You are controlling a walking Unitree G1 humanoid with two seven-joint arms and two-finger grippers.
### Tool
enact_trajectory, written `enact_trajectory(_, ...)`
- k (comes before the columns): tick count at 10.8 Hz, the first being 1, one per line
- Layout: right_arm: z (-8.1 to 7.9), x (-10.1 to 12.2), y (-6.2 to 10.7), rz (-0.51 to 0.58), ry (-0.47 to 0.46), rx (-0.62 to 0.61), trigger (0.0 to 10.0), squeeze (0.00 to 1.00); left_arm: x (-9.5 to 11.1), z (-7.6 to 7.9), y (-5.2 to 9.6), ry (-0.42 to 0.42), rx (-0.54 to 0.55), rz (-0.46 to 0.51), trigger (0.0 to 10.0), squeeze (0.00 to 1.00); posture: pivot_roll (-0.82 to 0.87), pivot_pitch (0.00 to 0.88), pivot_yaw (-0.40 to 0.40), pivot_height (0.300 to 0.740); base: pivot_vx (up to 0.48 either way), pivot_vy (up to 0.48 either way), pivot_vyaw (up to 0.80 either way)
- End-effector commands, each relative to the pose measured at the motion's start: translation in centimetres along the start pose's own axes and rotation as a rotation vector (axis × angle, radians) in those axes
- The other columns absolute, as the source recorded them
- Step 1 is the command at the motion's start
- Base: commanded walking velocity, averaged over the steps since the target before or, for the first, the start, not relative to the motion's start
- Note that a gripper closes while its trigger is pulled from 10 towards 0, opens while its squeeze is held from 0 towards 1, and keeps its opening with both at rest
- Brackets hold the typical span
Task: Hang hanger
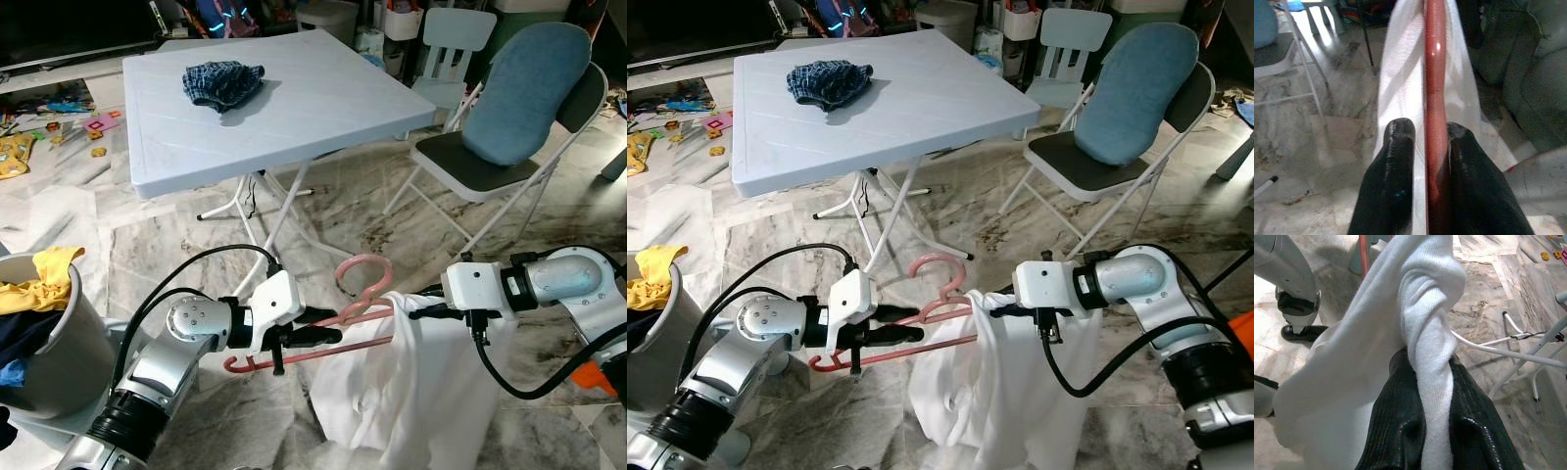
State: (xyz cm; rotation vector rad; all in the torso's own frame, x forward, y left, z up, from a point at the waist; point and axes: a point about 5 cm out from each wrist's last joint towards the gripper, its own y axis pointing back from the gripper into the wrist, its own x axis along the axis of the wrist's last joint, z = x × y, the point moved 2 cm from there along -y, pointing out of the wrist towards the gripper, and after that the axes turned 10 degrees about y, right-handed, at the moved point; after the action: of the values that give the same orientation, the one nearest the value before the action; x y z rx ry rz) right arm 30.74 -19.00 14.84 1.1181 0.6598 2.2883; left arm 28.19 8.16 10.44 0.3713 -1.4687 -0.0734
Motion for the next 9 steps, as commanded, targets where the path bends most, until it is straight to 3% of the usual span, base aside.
enact_trajectory(1,1.81,0.98,0.75,0.028,0.054,-0.084,10.0,0.0,-0.44,-0.09,-0.01,0.003,-0.007,-0.042,0.0,0.0,-0.2,0.0,0.006,0.74,0.0,0.0,0.0)
enact_trajectory(9,2.5,0.87,0.43,0.013,0.064,-0.127,10.0,0.0,-1.18,-0.25,0.08,0.04,-0.002,-0.063,0.0,0.0,-0.2,0.0,0.001,0.74,0.0,0.0,0.0)
